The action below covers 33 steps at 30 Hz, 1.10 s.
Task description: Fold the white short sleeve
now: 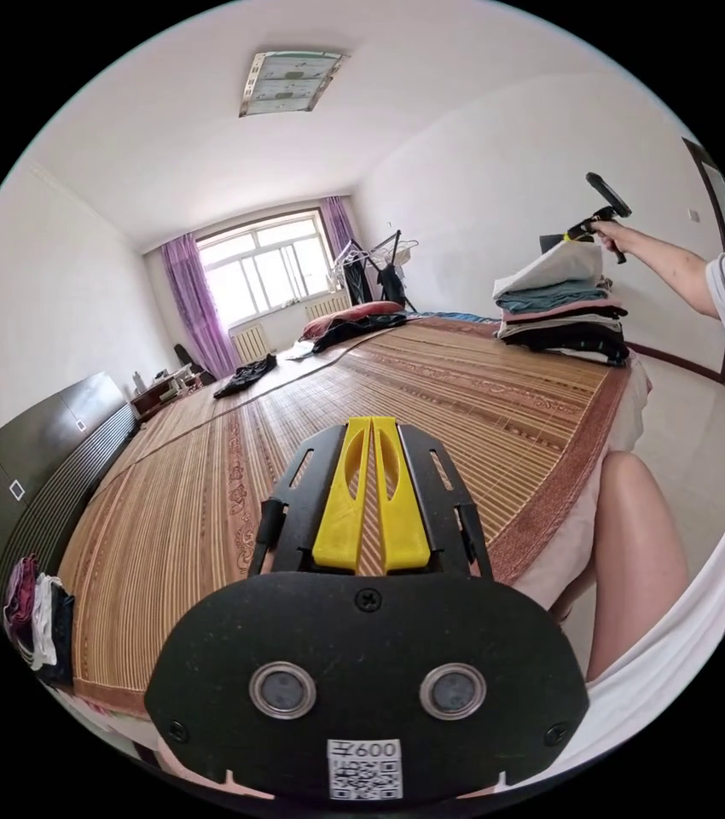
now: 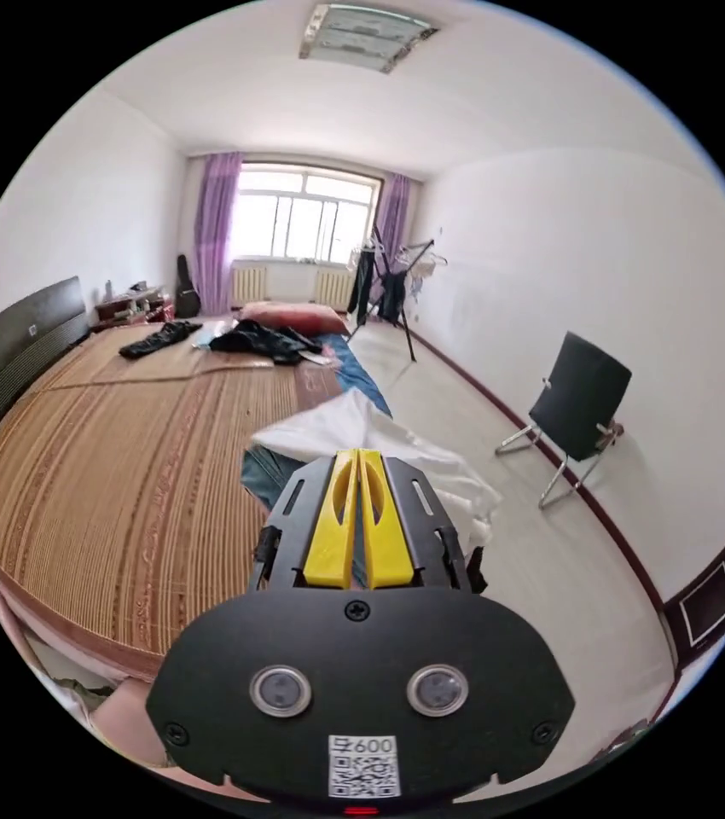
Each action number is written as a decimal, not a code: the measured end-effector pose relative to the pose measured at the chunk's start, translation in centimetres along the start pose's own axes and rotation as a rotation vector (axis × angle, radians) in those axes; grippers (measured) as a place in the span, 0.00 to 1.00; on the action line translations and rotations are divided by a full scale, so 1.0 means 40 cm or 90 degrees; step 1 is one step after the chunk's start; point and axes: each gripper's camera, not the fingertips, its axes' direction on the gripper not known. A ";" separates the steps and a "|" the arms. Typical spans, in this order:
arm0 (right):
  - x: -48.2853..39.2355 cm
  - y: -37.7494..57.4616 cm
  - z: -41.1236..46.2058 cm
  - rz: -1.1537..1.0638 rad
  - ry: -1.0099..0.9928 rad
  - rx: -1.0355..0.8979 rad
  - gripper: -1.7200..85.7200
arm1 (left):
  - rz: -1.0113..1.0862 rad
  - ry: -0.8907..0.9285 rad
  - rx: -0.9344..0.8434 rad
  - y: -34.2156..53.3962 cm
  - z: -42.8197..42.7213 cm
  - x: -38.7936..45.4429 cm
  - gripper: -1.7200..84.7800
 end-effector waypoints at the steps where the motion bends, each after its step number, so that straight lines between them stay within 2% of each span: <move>1: -0.023 -0.017 -0.032 0.000 -0.026 0.028 0.01 | 0.001 -0.001 0.002 0.000 -0.005 0.001 0.03; 3: -0.113 -0.074 -0.195 0.017 -0.152 0.184 0.01 | 0.021 -0.023 0.012 0.003 -0.035 0.005 0.03; 6: -0.286 -0.138 -0.395 -0.056 -0.232 0.316 0.01 | 0.051 -0.074 0.016 0.014 -0.077 -0.005 0.03; 7: -0.337 -0.165 -0.412 -0.090 -0.236 0.290 0.01 | 0.051 -0.081 0.015 0.016 -0.084 -0.012 0.03; 8: -0.461 -0.223 -0.412 -0.168 -0.200 0.174 0.01 | 0.046 -0.084 0.014 0.018 -0.097 -0.030 0.03; 9: -0.573 -0.249 -0.423 -0.221 -0.150 0.115 0.01 | 0.040 -0.080 0.016 0.017 -0.111 -0.049 0.03; 10: -0.615 -0.256 -0.441 -0.234 -0.152 0.107 0.01 | 0.036 -0.078 0.020 0.016 -0.119 -0.059 0.04; 11: -0.688 -0.270 -0.475 -0.249 -0.207 0.072 0.01 | 0.023 -0.073 0.035 0.008 -0.138 -0.078 0.04; 13: -0.786 -0.254 -0.533 -0.219 -0.246 0.126 0.01 | 0.010 -0.046 0.065 -0.021 -0.171 -0.100 0.05; 16: -1.010 -0.226 -0.584 -0.277 -0.282 0.128 0.01 | -0.010 0.057 0.127 -0.133 -0.243 -0.110 0.09; 17: -1.107 -0.205 -0.606 -0.312 -0.311 0.128 0.01 | -0.026 0.109 0.125 -0.198 -0.259 -0.112 0.18; 18: -1.205 -0.180 -0.622 -0.348 -0.328 0.126 0.01 | -0.054 0.155 0.120 -0.260 -0.264 -0.124 0.32; 20: -1.339 -0.136 -0.641 -0.387 -0.336 0.133 0.01 | -0.088 0.223 0.130 -0.327 -0.262 -0.160 0.39; 22: -1.448 -0.092 -0.656 -0.415 -0.325 0.153 0.01 | -0.136 0.273 0.147 -0.366 -0.251 -0.213 0.40; 23: -1.501 -0.066 -0.667 -0.420 -0.335 0.174 0.01 | -0.161 0.278 0.147 -0.384 -0.239 -0.242 0.39; 25: -1.556 -0.042 -0.682 -0.419 -0.372 0.191 0.01 | -0.182 0.219 0.141 -0.395 -0.217 -0.270 0.39; 27: -1.611 -0.019 -0.691 -0.423 -0.401 0.206 0.01 | -0.185 0.118 0.123 -0.388 -0.179 -0.293 0.36; 28: -1.621 -0.013 -0.691 -0.429 -0.403 0.209 0.01 | -0.168 0.084 0.115 -0.385 -0.170 -0.294 0.30; 29: -1.637 0.001 -0.689 -0.439 -0.403 0.214 0.01 | -0.131 -0.014 0.092 -0.374 -0.143 -0.294 0.17; 30: -1.645 0.016 -0.682 -0.449 -0.404 0.221 0.01 | -0.117 -0.117 0.093 -0.345 -0.113 -0.308 0.11; 32: -1.650 0.042 -0.664 -0.467 -0.412 0.215 0.01 | -0.091 -0.154 0.093 -0.304 -0.078 -0.363 0.07; 33: -1.648 0.064 -0.648 -0.473 -0.414 0.215 0.01 | -0.128 -0.132 0.095 -0.279 -0.070 -0.433 0.06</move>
